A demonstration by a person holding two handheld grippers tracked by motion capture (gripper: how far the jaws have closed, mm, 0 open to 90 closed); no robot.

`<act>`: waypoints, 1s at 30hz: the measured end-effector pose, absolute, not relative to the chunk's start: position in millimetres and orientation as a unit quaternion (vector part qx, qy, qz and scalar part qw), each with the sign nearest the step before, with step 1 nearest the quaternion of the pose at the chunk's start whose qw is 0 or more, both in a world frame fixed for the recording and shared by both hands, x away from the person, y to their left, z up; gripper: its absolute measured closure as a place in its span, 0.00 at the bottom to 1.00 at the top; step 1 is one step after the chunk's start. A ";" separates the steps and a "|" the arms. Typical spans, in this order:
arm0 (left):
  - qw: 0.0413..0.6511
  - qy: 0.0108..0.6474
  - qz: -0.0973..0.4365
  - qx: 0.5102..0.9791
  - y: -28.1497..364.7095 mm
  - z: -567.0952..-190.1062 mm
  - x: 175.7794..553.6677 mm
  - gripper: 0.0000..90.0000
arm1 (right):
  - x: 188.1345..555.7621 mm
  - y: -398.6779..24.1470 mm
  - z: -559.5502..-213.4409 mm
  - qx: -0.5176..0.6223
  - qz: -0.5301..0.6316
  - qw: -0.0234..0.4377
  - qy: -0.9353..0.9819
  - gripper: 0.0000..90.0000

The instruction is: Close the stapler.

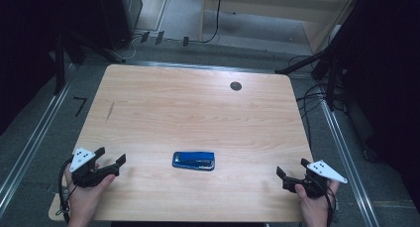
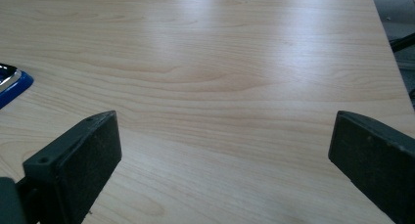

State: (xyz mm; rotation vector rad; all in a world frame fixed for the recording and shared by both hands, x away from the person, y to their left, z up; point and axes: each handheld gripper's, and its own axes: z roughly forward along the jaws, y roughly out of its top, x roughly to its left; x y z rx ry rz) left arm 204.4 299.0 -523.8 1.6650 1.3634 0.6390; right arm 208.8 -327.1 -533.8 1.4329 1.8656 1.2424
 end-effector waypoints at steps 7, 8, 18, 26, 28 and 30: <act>0.435 0.546 0.252 0.670 299.6 -523.9 204.4 0.15 | 202.4 -342.4 -534.7 0.534 0.452 0.245 0.671 0.00; 0.436 0.546 0.252 0.670 299.7 -523.9 204.4 0.15 | 201.2 -344.4 -534.9 0.538 0.451 0.243 0.669 0.00; 0.435 0.553 0.249 0.666 300.4 -524.2 205.2 0.15 | 191.4 -367.3 -544.3 0.553 0.438 0.249 0.663 0.00; 0.434 0.553 0.249 0.666 300.5 -524.2 205.3 0.15 | 189.0 -378.4 -546.5 0.565 0.439 0.252 0.651 0.00; 0.435 0.553 0.249 0.666 300.5 -524.2 205.3 0.15 | 189.2 -380.0 -547.8 0.566 0.438 0.253 0.651 0.00; 0.435 0.553 0.249 0.666 300.6 -524.2 205.3 0.15 | 189.3 -381.3 -549.0 0.567 0.437 0.253 0.651 0.00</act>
